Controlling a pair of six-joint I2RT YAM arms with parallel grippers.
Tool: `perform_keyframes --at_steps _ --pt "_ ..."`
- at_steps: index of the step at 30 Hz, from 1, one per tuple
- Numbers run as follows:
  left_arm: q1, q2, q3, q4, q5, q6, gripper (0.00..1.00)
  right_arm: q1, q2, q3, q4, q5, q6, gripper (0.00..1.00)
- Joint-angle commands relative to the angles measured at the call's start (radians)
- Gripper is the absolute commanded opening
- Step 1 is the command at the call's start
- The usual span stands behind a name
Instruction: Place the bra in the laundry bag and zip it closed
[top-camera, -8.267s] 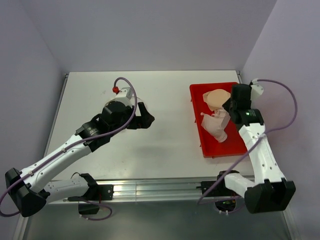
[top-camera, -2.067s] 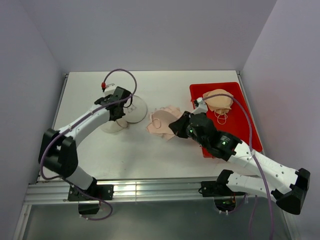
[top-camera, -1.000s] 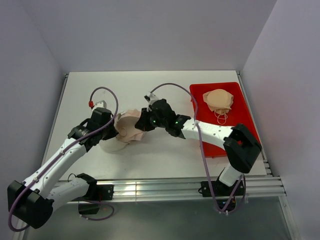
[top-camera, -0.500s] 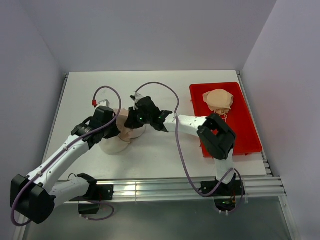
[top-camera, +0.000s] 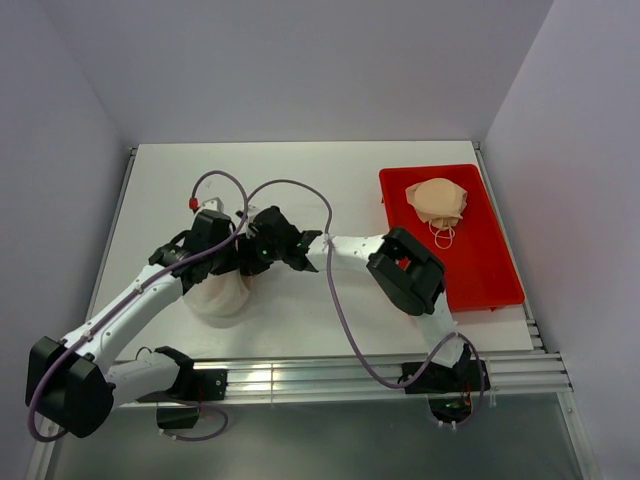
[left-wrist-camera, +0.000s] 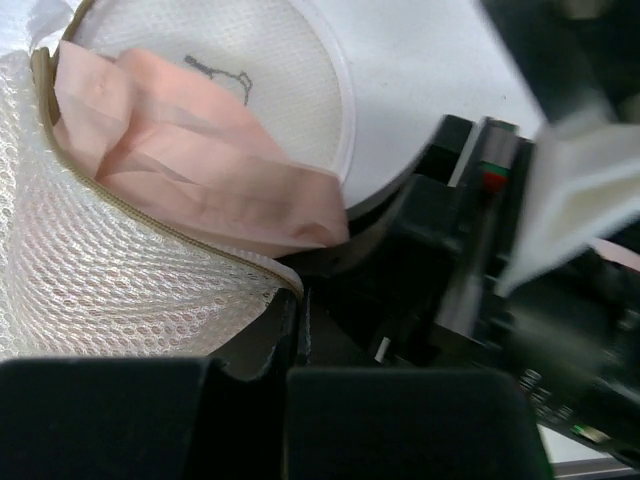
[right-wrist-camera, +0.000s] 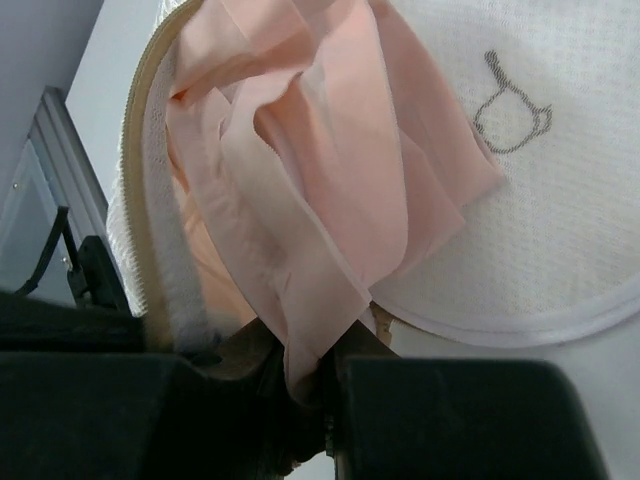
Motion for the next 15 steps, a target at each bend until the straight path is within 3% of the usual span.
perform_keyframes --at_steps 1,5,10,15 --pt "-0.002 0.007 0.025 0.113 0.034 0.012 0.00 0.016 0.048 0.059 0.036 -0.107 0.000 0.00" --pt "-0.002 -0.022 0.010 0.152 0.100 0.012 0.00 0.013 0.061 0.045 0.081 -0.112 0.057 0.00" --pt "-0.043 -0.038 0.056 0.187 0.174 0.021 0.00 -0.020 -0.076 -0.080 0.078 -0.011 0.089 0.00" --pt "-0.222 0.033 0.207 0.198 0.151 0.024 0.00 -0.081 -0.301 -0.201 -0.029 0.101 0.094 0.00"
